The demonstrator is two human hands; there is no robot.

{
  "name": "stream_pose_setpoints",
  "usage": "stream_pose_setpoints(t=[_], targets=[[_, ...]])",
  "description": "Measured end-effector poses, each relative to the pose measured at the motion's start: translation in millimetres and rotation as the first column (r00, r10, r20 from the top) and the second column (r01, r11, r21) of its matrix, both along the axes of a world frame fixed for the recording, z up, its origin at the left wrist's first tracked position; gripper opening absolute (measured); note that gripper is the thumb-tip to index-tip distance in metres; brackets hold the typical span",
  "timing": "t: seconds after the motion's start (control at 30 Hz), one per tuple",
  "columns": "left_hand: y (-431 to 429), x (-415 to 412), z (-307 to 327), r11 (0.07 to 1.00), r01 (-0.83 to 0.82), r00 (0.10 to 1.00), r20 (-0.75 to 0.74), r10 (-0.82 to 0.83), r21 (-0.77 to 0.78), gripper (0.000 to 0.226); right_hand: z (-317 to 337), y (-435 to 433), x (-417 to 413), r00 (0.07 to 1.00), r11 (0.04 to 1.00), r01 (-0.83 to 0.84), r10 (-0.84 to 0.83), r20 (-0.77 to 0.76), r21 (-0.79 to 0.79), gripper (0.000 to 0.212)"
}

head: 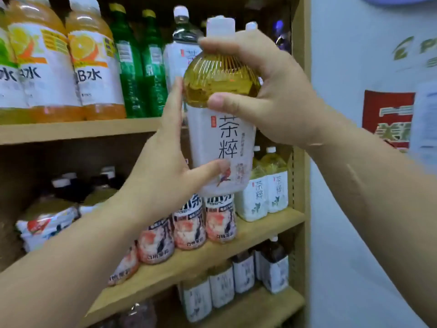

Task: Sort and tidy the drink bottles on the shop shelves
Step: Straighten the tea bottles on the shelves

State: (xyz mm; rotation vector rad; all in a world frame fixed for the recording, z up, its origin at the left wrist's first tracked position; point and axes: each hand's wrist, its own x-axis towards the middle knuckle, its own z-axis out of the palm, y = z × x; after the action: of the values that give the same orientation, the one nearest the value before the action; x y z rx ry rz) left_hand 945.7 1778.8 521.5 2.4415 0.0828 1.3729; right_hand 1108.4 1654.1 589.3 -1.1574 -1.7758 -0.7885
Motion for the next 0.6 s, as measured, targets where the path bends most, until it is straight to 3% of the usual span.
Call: stream_pose_setpoints(t=[0.13, 0.2, 0.27, 0.33, 0.43, 0.6], targets=[[-22.5, 21.8, -65.2, 0.961, 0.126, 0.983, -0.103, -0.155, -0.247, 0.119, -70.6, -19.2, 24.1, 0.993, 0.982, 0.008, -0.030, -0.114, -0.190, 0.057], [-31.1, 35.8, -103.3, 0.897, 0.188, 0.958, -0.126, -0.257, -0.401, 0.104, -113.9, -26.9, 35.9, 0.979, 0.957, -0.037, -0.023, -0.203, -0.288, 0.058], [-32.6, 50.0, -147.6, 0.856, 0.160, 0.939, -0.193, -0.286, -0.492, 0.085, -161.1, -29.3, 45.9, 0.957, 0.923, -0.090, -0.024, -0.288, -0.375, 0.057], [-28.8, 63.6, -198.7, 0.794, 0.105, 0.925, -0.235, -0.299, -0.599, 0.079, -210.6, -27.6, 55.6, 0.924, 0.893, -0.133, -0.045, -0.379, -0.430, 0.054], [-22.3, 79.6, -262.5, 0.682, -0.028, 0.904, -0.309, -0.295, -0.731, 0.079, -282.3, -23.5, 68.1, 0.834, 0.842, -0.218, -0.102, -0.542, -0.494, 0.048], [-9.7, 103.5, -335.6, 0.647, -0.220, 0.866, -0.451, -0.215, -0.730, 0.080, -382.0, -8.9, 80.2, 0.590, 0.820, -0.217, -0.322, -0.740, -0.530, 0.057]])
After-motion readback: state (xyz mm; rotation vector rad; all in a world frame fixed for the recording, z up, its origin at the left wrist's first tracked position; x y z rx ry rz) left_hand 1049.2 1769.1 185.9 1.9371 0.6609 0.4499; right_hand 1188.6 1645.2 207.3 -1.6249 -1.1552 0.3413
